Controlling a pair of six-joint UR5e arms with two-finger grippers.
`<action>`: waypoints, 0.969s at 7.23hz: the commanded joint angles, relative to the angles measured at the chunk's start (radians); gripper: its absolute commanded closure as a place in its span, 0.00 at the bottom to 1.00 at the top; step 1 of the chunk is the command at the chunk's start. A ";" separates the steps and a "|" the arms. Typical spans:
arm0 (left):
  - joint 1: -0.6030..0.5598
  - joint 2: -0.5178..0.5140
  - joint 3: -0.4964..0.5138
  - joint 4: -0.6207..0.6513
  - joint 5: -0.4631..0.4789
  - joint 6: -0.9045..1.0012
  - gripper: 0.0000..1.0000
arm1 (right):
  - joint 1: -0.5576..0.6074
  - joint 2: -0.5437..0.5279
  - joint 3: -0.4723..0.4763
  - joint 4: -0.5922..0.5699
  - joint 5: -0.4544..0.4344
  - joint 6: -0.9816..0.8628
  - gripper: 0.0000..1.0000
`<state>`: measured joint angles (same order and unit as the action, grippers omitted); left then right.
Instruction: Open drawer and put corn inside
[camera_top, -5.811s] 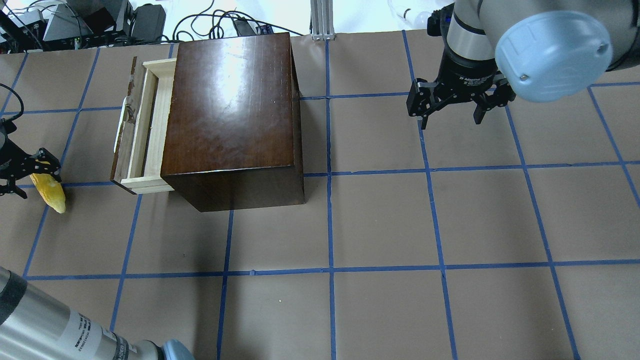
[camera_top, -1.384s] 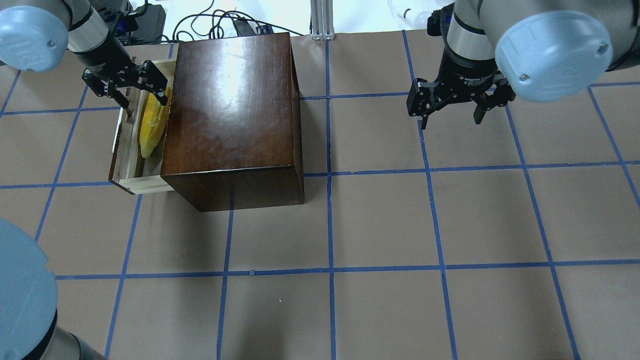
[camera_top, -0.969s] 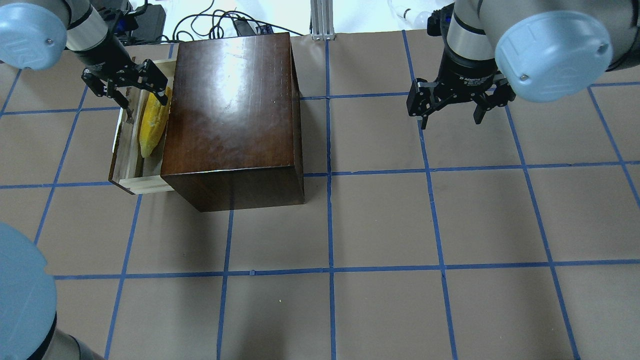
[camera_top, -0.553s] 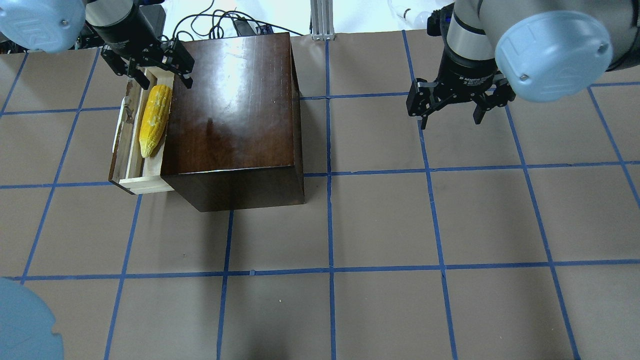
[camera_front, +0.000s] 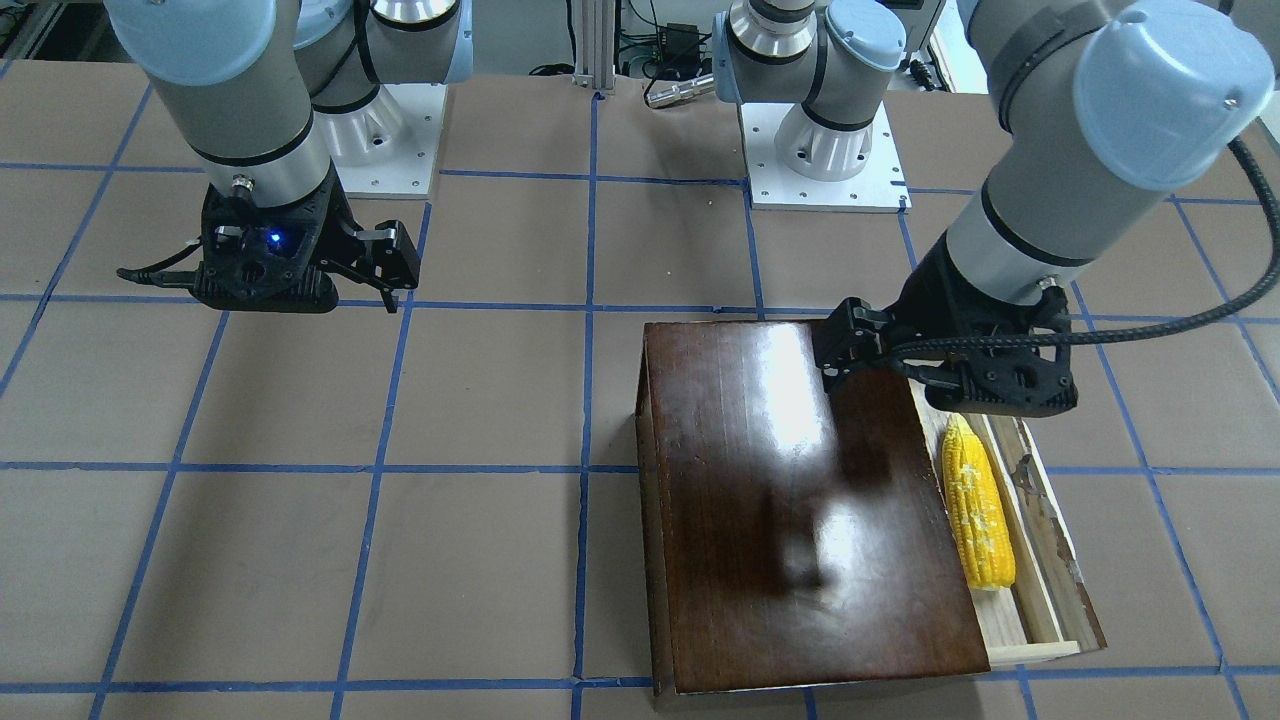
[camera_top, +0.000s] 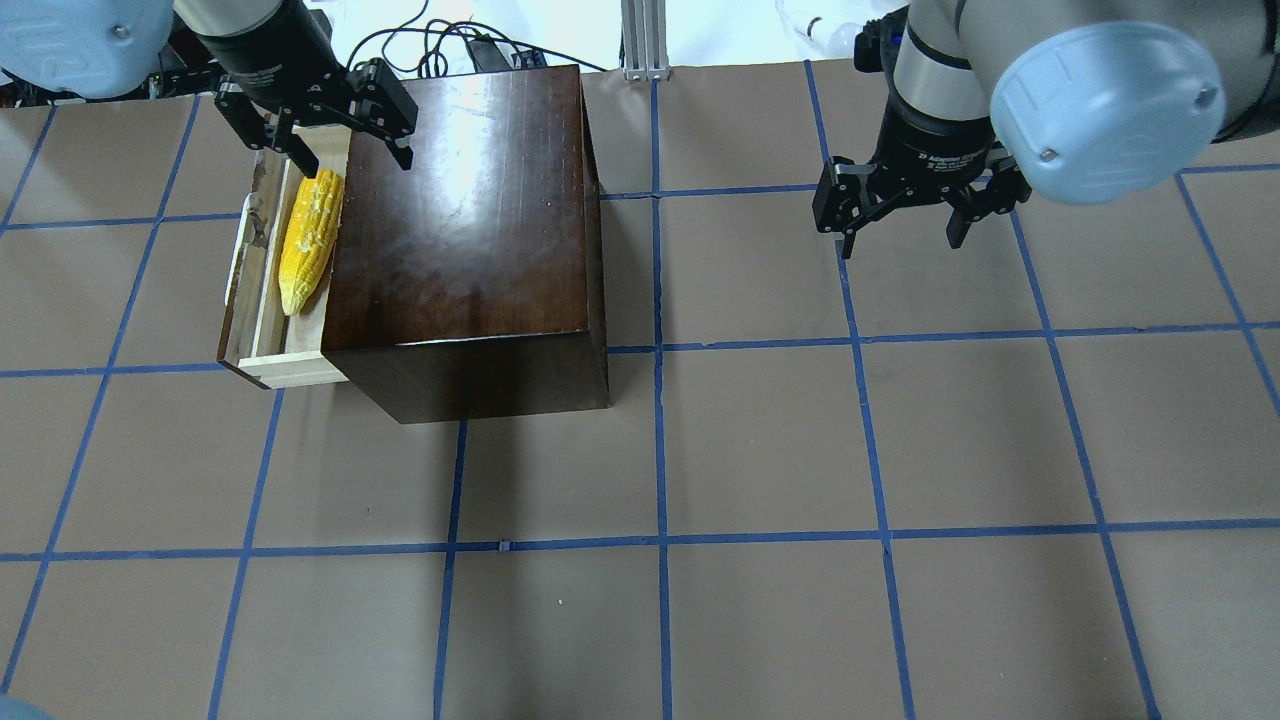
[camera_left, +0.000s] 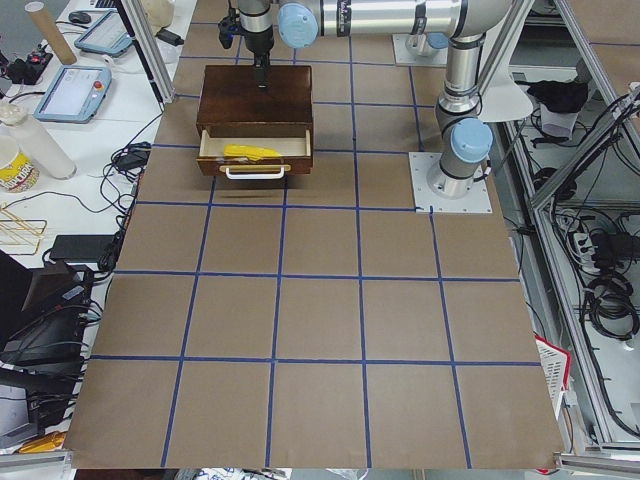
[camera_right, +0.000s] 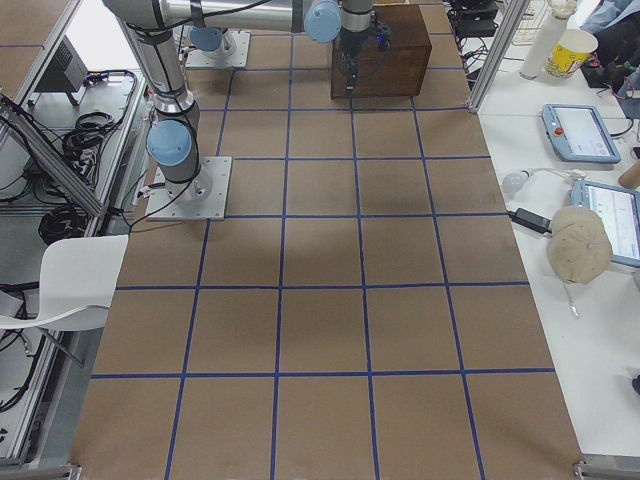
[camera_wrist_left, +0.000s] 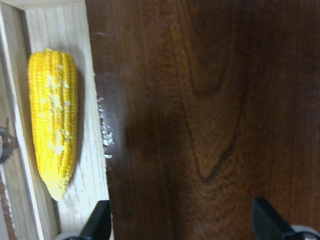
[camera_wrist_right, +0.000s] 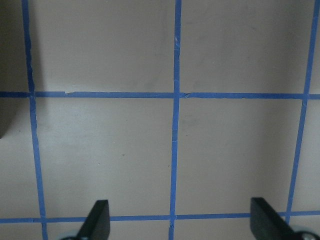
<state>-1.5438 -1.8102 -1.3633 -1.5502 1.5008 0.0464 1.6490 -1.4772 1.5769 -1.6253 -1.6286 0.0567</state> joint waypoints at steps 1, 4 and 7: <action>-0.038 0.024 -0.061 -0.002 0.007 -0.019 0.00 | 0.000 0.000 0.000 0.001 0.001 0.000 0.00; -0.038 0.100 -0.155 0.013 0.024 -0.002 0.00 | 0.000 0.000 0.000 0.001 0.000 0.000 0.00; -0.024 0.104 -0.157 0.033 0.047 -0.002 0.00 | 0.000 0.000 0.000 -0.001 -0.002 0.000 0.00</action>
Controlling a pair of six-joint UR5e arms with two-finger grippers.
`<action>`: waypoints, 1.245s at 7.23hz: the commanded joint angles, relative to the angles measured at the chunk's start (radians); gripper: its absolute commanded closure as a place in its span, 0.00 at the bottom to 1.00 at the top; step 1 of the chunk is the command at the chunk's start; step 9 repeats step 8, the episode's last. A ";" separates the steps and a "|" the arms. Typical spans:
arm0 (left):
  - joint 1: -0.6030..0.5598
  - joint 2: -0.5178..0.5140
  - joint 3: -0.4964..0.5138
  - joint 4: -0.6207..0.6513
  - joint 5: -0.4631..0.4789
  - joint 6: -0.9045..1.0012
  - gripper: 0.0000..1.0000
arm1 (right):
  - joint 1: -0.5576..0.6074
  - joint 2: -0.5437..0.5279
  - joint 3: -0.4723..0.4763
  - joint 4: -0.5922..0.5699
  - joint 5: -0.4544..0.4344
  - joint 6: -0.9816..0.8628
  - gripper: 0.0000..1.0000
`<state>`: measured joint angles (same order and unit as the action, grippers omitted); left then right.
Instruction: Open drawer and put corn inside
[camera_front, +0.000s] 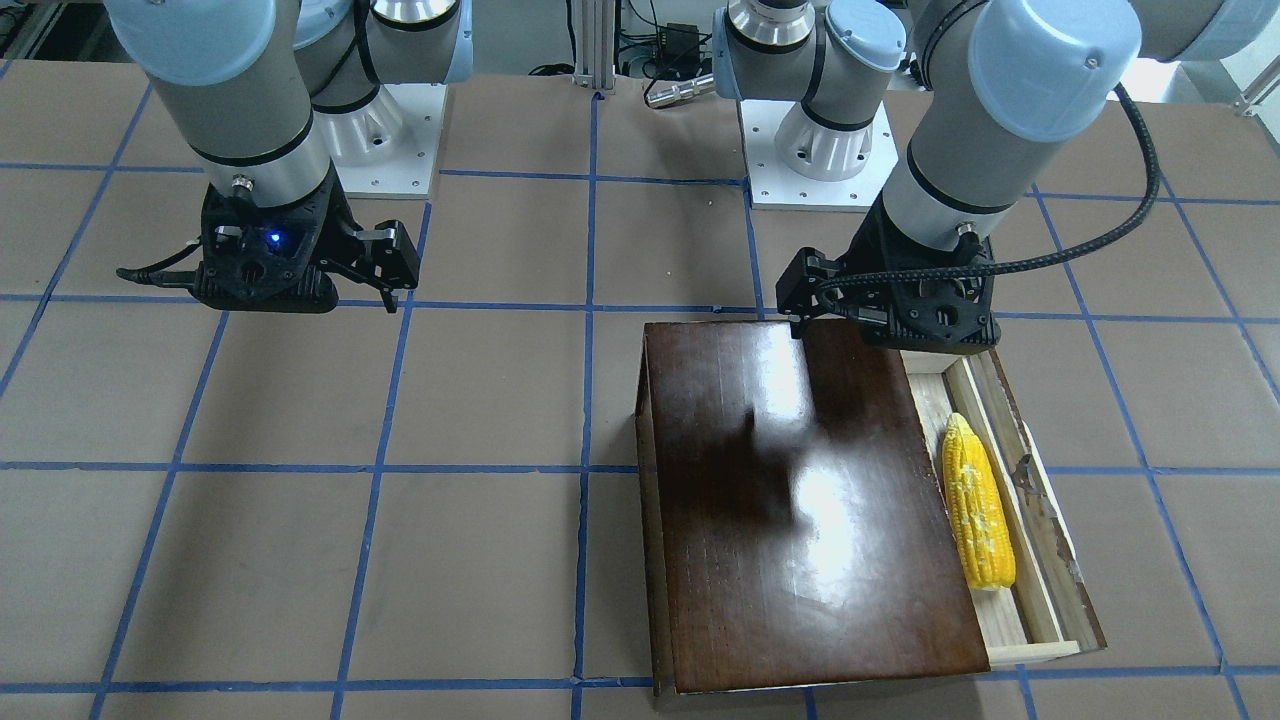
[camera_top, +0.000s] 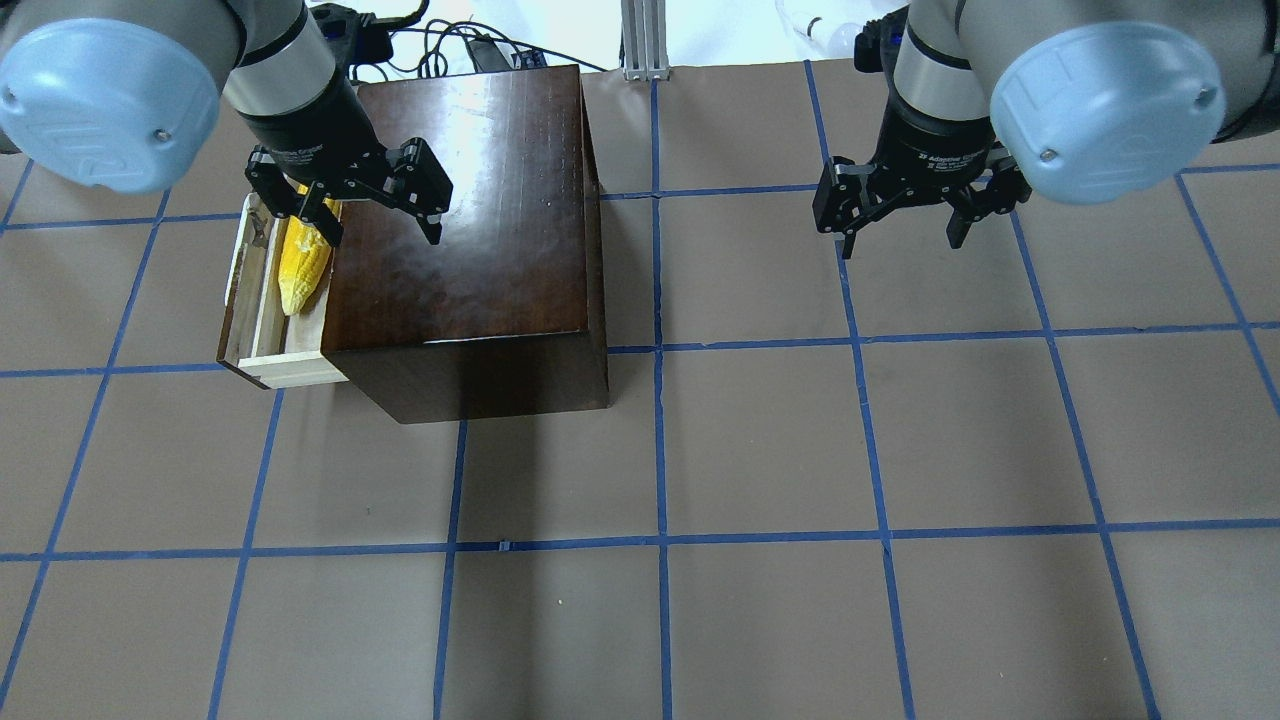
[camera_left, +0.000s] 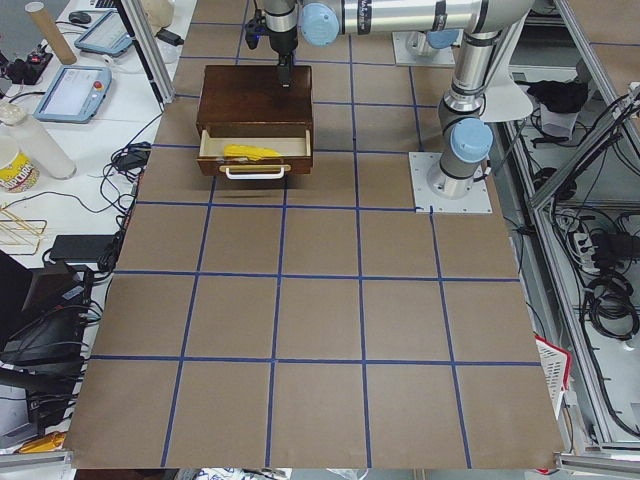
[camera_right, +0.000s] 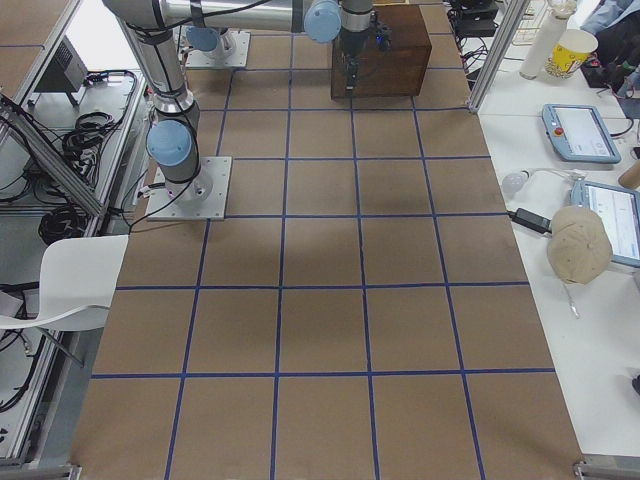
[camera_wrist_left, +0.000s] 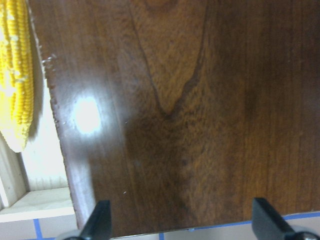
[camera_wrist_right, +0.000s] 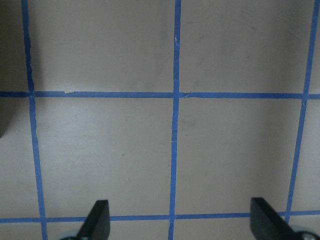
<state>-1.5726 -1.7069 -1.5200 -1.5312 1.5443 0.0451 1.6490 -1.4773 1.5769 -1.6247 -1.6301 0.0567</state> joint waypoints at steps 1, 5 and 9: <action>0.025 0.003 0.000 0.017 0.003 -0.001 0.00 | 0.000 -0.001 0.000 0.000 -0.001 0.000 0.00; 0.020 0.018 0.000 0.010 0.007 -0.001 0.00 | 0.000 0.000 0.000 -0.001 -0.001 0.000 0.00; 0.017 0.024 -0.003 0.006 0.005 -0.001 0.00 | 0.000 -0.001 0.000 0.000 -0.001 0.000 0.00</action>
